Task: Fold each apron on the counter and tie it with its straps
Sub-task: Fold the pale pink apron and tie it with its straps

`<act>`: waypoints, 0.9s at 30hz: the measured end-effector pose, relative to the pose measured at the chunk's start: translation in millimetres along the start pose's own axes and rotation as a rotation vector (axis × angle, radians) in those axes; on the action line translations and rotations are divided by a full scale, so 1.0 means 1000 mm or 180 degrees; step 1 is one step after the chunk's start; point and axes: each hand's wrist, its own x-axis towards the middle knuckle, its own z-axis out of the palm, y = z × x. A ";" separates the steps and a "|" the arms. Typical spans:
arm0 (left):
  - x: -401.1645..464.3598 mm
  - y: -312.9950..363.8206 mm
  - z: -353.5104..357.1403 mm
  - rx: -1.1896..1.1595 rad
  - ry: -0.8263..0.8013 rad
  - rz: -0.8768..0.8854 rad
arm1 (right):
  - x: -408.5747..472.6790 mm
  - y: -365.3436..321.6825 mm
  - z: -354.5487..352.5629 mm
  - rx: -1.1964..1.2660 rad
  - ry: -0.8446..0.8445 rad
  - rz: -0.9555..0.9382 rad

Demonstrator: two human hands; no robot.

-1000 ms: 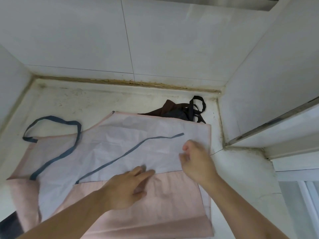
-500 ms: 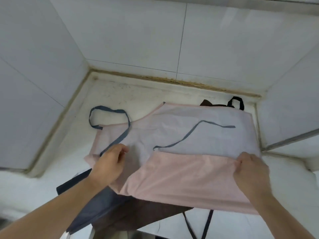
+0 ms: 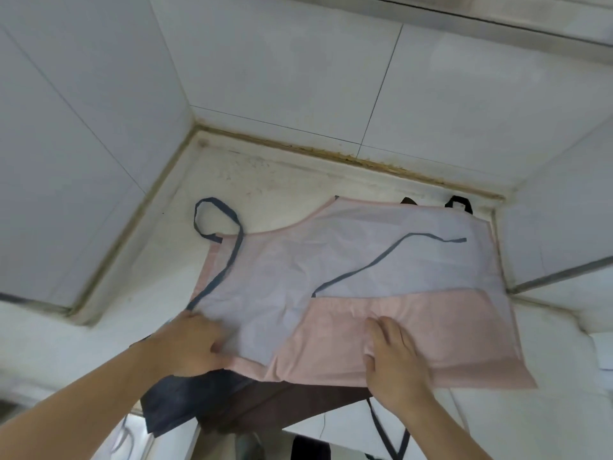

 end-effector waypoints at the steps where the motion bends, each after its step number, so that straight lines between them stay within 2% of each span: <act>1: -0.004 -0.006 -0.003 0.0169 -0.0251 -0.0078 | 0.001 -0.002 -0.002 -0.0032 0.0009 0.0054; 4: -0.011 -0.017 -0.005 0.0367 -0.0582 -0.0244 | 0.009 -0.007 -0.010 -0.0050 -0.0083 0.0177; 7: -0.006 -0.002 -0.011 0.0384 -0.0810 -0.0074 | 0.023 -0.016 -0.018 -0.0080 -0.0240 0.0369; 9: 0.003 0.019 -0.014 -0.0157 -0.0781 0.0196 | 0.038 -0.018 -0.020 0.0002 -0.0151 0.0441; 11: 0.014 0.045 -0.015 -0.1192 -0.0709 0.0410 | 0.054 -0.012 -0.022 -0.0026 0.0013 0.0341; 13: 0.024 0.072 -0.013 -0.2030 -0.0746 0.0363 | 0.068 -0.002 -0.023 -0.0206 -0.0049 0.0238; 14: 0.030 0.083 -0.009 -0.2209 -0.0745 0.0314 | 0.073 0.003 -0.023 -0.0320 -0.0115 0.0211; 20: 0.060 0.097 -0.001 -0.2576 0.0220 0.0220 | 0.082 0.031 -0.043 -0.0517 -0.0184 -0.0524; 22: 0.065 0.095 -0.014 -0.2564 0.0524 0.0183 | 0.088 0.059 -0.064 -0.0581 -0.0058 -0.0170; 24: 0.073 0.089 -0.028 -0.2515 0.0750 0.0113 | 0.092 0.095 -0.085 -0.0712 -0.0068 0.0519; 27: 0.090 0.084 -0.048 -0.2308 0.0986 0.0128 | 0.094 0.148 -0.108 -0.0624 -0.0388 0.1315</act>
